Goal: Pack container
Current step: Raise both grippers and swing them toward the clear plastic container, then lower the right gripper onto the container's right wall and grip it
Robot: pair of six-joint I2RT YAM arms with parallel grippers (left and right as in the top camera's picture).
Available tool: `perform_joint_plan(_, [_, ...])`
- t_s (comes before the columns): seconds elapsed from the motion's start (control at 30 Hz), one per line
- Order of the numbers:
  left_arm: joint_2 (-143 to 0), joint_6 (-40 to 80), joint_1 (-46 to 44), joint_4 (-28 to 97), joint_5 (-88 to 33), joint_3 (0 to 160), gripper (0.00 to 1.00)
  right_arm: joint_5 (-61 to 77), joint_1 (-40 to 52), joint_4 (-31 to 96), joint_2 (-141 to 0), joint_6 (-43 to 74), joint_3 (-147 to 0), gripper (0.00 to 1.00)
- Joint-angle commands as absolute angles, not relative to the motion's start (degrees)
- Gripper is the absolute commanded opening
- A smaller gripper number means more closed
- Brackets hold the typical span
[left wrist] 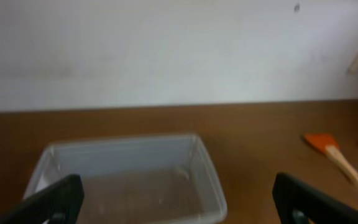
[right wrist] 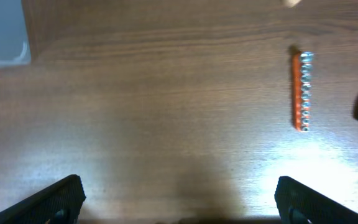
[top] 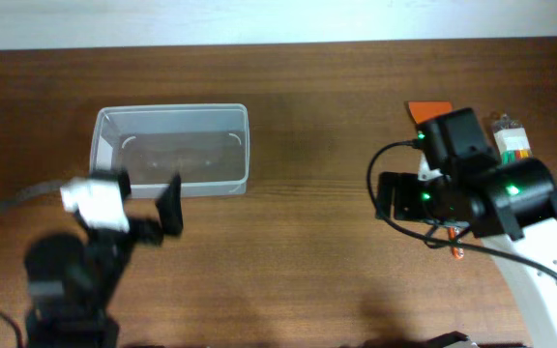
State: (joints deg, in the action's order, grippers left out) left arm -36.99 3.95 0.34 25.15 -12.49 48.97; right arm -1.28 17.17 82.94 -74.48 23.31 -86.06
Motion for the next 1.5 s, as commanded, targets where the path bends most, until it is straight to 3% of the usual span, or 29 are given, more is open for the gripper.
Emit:
perform_joint_plan(0.0, [-53.5,-1.8,0.3,33.6,-19.9,67.4,0.99,2.5,22.8,83.0,-78.8,22.8,-90.7,0.99])
perform_joint_plan(0.13, [-64.5,-2.2,0.3,36.1,-28.4,79.7,0.99,3.7,30.0,83.0,-85.0,23.0,-97.9,0.99])
perform_joint_plan(0.3, [-72.1,-2.9,0.3,36.6,-29.1,85.9,0.99,0.1,36.9,83.4,-93.8,23.0,-106.2,0.99])
perform_joint_plan(0.37, [-73.1,-2.9,0.3,38.9,-24.4,86.7,0.99,-1.9,38.0,83.4,-96.6,23.0,-107.7,0.99])
perform_joint_plan(0.5, [-73.4,2.0,0.3,48.1,-3.2,87.3,0.99,-3.5,38.2,81.4,-100.8,23.0,-108.2,0.99])
perform_joint_plan(0.6, [-73.4,2.1,0.3,56.0,3.2,87.3,0.99,-3.5,38.2,75.8,-104.3,21.8,-108.2,0.99])
perform_joint_plan(0.77, [-73.4,2.2,0.3,57.3,11.9,87.3,0.99,-3.5,38.2,65.3,-105.6,18.9,-108.2,0.99])
perform_joint_plan(1.1, [-73.4,2.1,0.3,57.4,14.2,87.3,0.99,-3.3,38.2,56.9,-109.4,18.9,-108.2,0.99])
perform_joint_plan(1.47, [-73.4,2.1,0.3,57.5,15.5,87.3,0.99,0.0,35.7,56.6,-116.8,20.4,-111.4,0.99])
